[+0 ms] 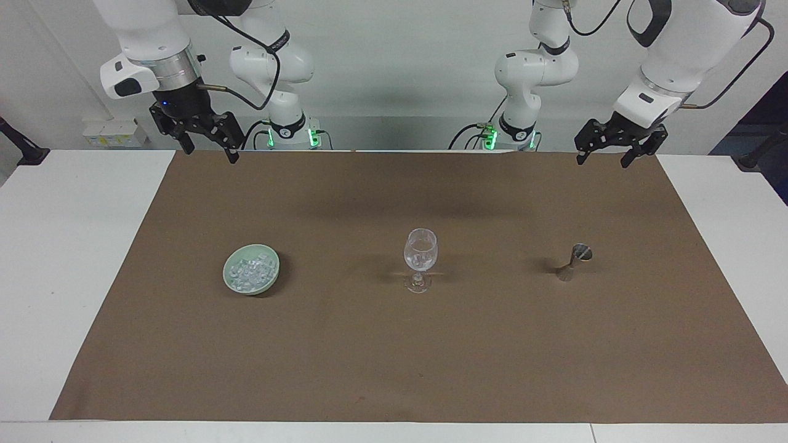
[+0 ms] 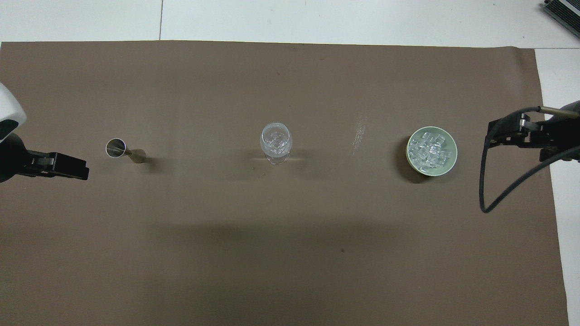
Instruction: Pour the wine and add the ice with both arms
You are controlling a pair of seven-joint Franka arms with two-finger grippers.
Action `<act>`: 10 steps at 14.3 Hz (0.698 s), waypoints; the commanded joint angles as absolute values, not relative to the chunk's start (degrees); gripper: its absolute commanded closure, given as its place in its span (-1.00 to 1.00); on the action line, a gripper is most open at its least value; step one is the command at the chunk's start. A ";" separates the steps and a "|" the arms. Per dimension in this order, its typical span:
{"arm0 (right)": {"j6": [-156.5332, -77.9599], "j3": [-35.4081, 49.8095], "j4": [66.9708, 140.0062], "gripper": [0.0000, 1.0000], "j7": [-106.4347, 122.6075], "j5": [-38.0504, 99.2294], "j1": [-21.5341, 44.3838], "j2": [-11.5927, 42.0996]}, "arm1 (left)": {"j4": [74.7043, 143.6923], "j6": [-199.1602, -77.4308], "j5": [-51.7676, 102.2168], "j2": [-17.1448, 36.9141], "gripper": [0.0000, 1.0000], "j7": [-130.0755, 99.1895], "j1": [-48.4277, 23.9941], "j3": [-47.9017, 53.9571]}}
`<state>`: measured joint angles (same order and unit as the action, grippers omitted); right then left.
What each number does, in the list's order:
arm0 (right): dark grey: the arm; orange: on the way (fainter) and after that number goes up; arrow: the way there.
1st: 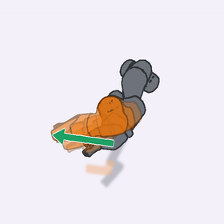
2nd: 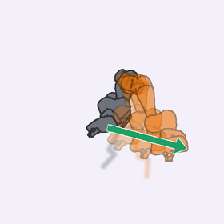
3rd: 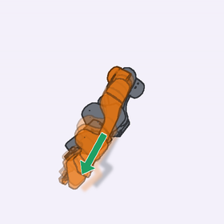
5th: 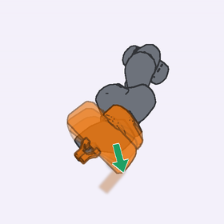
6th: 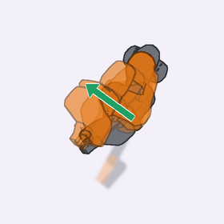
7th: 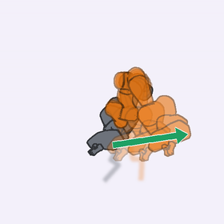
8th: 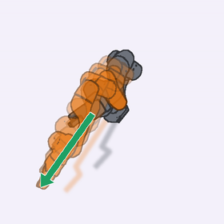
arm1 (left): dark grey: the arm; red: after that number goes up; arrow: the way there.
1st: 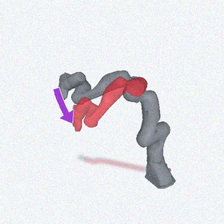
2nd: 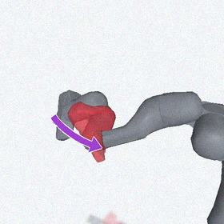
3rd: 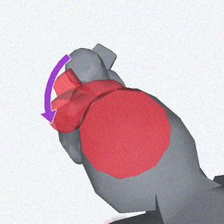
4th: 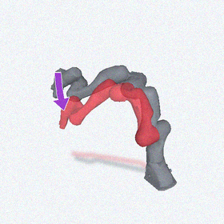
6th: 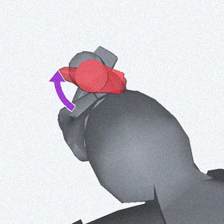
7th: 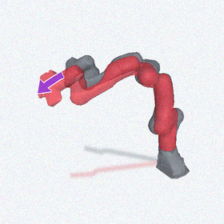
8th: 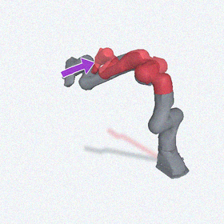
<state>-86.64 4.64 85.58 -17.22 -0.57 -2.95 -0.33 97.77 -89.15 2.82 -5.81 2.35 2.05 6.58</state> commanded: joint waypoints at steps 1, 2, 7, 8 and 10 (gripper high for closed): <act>-86.92 3.26 86.31 -1.00 -14.95 -0.53 -0.89 -1.23 | 97.82 -88.07 1.67 -6.42 -1.00 3.16 2.20 6.42; -86.75 3.16 86.40 -1.00 -15.03 -0.53 -0.10 -1.32 | 97.82 -87.72 1.76 -6.50 -1.00 3.16 2.20 6.42; -86.57 3.16 87.10 -1.00 -14.85 -0.35 0.62 -1.67 | 97.56 -87.37 1.93 -6.50 -1.00 2.90 2.46 6.06; -86.66 3.16 87.10 -1.00 -14.85 -0.35 0.62 -1.67 | 96.86 -87.62 1.93 -6.59 -1.00 2.73 2.55 6.15; -86.57 3.16 87.19 -1.00 -14.85 -0.35 0.62 -1.67 | 93.62 -84.31 1.50 -6.15 -1.00 3.08 2.46 6.24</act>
<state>-86.55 3.72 85.66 -16.30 -0.57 0.45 -0.37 96.62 -88.25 2.81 -5.95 2.36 2.34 6.12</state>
